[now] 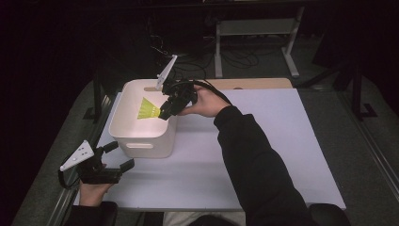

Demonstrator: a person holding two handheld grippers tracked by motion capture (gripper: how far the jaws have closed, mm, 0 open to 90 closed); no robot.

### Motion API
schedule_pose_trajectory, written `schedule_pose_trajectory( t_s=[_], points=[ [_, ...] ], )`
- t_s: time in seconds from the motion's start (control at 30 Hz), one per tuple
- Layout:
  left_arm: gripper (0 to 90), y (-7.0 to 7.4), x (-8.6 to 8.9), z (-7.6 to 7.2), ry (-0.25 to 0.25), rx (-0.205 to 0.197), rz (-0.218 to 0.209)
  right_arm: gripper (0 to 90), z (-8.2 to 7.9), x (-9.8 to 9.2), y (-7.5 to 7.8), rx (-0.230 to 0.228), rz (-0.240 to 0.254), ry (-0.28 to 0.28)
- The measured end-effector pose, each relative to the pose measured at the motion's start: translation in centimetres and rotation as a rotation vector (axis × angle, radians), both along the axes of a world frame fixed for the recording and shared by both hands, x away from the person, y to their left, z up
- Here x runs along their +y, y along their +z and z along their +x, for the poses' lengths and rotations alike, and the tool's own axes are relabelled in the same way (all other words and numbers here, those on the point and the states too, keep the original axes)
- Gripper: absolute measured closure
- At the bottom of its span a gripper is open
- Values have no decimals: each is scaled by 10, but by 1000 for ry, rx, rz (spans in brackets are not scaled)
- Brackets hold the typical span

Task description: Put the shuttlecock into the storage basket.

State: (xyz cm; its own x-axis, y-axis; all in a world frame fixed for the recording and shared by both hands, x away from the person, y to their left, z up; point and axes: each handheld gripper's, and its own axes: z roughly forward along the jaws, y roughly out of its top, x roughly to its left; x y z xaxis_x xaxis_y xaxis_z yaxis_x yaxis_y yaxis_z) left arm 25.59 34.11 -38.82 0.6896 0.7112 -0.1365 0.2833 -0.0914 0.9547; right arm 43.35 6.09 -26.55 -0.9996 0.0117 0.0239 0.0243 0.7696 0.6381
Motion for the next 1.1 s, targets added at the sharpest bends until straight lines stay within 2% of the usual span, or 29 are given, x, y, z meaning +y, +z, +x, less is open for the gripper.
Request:
schedule_pose_trajectory(
  t_s=[0.7,1.1],
  points=[
    [0,0,1,0,1,0,-5,631,1,23,-19,24,-29,39],
    [0,0,1,0,2,1,-10,631,3,32,-29,52,-53,35]
  ],
)
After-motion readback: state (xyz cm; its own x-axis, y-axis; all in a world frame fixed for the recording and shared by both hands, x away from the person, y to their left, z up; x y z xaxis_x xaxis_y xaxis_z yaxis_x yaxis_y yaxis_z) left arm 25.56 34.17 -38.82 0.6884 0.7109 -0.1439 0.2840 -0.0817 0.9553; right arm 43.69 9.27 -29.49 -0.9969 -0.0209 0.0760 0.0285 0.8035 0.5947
